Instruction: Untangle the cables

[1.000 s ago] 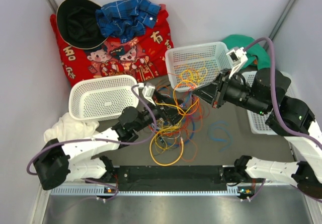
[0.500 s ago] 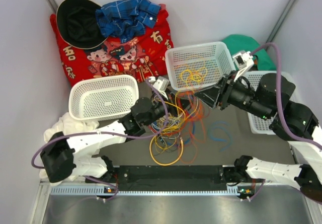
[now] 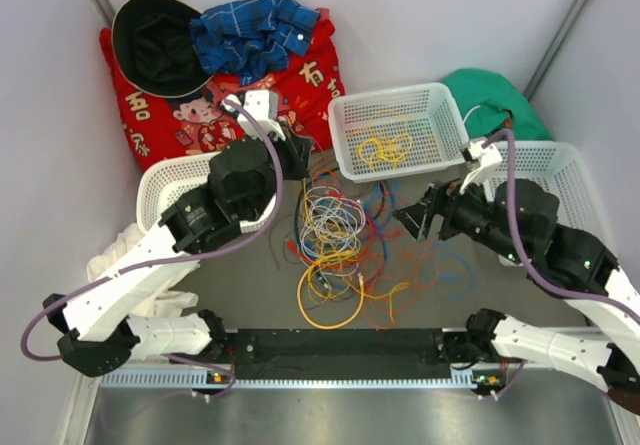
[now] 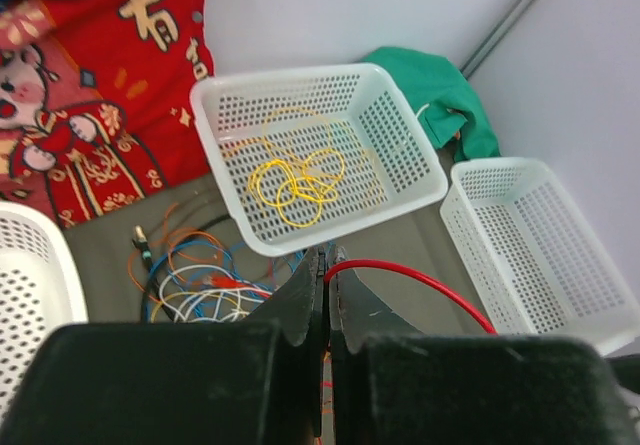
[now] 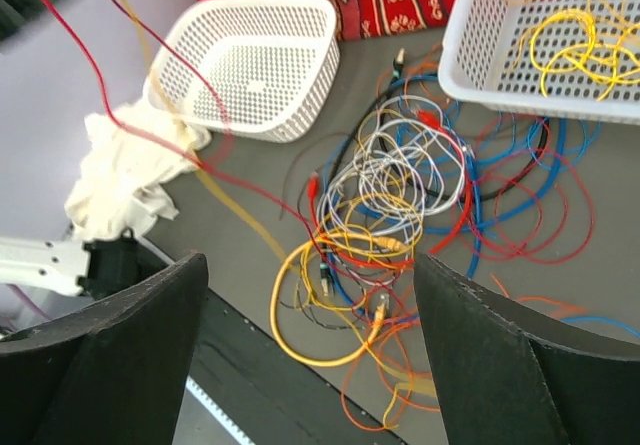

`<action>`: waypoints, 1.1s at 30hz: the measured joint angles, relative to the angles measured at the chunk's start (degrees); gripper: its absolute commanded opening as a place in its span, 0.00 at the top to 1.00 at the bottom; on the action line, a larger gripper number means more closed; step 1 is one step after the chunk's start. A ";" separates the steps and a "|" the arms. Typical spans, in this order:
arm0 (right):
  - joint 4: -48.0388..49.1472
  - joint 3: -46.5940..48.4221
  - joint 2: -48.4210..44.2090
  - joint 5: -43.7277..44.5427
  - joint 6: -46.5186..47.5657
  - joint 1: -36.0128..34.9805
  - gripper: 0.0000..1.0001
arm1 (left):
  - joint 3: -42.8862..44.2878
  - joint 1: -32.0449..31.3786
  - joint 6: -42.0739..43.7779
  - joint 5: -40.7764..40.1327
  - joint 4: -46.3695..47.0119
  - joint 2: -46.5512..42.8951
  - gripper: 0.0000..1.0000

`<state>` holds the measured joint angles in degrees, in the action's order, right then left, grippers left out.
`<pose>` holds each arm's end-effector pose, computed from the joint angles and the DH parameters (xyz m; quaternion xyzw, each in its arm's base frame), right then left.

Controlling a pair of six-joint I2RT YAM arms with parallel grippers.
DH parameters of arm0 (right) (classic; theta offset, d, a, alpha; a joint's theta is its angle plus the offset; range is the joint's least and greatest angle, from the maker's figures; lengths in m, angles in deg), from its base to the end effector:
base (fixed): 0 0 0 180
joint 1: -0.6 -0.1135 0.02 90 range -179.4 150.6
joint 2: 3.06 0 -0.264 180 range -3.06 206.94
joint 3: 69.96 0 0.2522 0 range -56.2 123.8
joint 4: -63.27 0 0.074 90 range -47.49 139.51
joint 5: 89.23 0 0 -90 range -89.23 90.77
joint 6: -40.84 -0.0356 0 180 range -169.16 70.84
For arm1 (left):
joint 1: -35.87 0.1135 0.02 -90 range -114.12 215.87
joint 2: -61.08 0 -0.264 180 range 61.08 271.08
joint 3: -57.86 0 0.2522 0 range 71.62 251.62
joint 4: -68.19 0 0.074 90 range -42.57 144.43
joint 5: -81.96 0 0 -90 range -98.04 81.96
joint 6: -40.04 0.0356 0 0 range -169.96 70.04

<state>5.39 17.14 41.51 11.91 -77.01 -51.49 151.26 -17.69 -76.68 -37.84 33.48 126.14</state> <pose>0.0809 0.0927 0.4404 -0.1086 0.7862 0.3285 0.5121 0.1538 -0.1785 0.4610 0.0004 0.7404 -0.2689 0.6161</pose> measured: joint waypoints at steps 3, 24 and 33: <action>1.53 -1.92 0.24 -0.98 0.46 0.00 0.21 | 5.20 0.00 1.86 -1.11 -3.06 1.42 1.00; 21.31 -10.51 13.62 -8.50 6.19 0.00 0.42 | 11.65 0.00 4.42 1.92 -7.48 4.48 1.00; 22.08 -11.96 15.96 -7.08 6.99 0.00 1.00 | 11.65 0.00 4.87 1.70 -8.09 4.42 1.00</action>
<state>27.46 5.19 57.47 4.83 -70.02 -51.49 162.91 -17.69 -71.80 -36.14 25.39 130.55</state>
